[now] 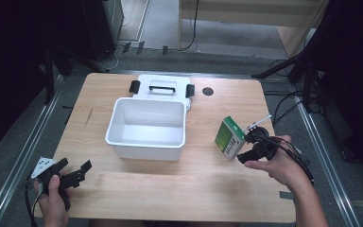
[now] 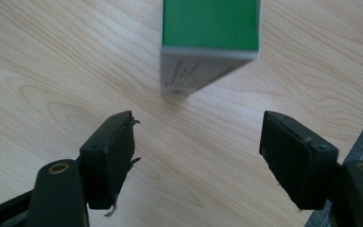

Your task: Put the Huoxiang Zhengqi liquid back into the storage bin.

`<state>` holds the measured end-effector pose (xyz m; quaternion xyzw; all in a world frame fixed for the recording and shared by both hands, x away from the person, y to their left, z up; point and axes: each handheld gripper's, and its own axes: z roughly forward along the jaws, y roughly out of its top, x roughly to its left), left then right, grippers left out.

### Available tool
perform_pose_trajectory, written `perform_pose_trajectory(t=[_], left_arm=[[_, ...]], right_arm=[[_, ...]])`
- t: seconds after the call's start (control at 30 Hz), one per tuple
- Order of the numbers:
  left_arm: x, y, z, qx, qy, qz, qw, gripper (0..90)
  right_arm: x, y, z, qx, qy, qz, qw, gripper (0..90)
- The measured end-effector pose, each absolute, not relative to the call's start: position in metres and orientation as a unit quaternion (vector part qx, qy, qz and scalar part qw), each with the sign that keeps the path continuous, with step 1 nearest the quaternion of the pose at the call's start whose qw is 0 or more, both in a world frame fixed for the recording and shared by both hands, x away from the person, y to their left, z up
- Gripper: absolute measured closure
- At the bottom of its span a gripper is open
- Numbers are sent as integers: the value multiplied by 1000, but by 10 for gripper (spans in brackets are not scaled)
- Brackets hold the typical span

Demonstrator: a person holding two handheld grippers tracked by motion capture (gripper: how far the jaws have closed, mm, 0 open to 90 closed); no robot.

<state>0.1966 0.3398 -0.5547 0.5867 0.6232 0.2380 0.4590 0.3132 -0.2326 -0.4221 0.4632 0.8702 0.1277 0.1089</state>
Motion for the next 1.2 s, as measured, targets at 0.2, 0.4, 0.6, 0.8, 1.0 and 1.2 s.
perform_pose_trajectory(t=[0.2, 0.4, 0.6, 0.8, 1.0, 1.2], left_arm=[[197, 340, -555, 587, 624, 238, 458, 0], [197, 340, -555, 587, 624, 238, 459, 0], [197, 340, -555, 586, 624, 237, 460, 0], [197, 340, -555, 586, 624, 235, 460, 0], [197, 340, -555, 587, 624, 234, 461, 0], [197, 340, -555, 586, 624, 233, 462, 0]], right_arm=[[325, -227, -411, 463, 872, 135, 88, 322], [335, -219, -403, 467, 871, 135, 74, 361], [350, -213, -400, 466, 874, 121, 72, 375], [363, -206, -402, 463, 876, 126, 52, 401], [373, -199, -404, 461, 878, 115, 52, 427], [381, -196, -404, 465, 877, 111, 54, 531]])
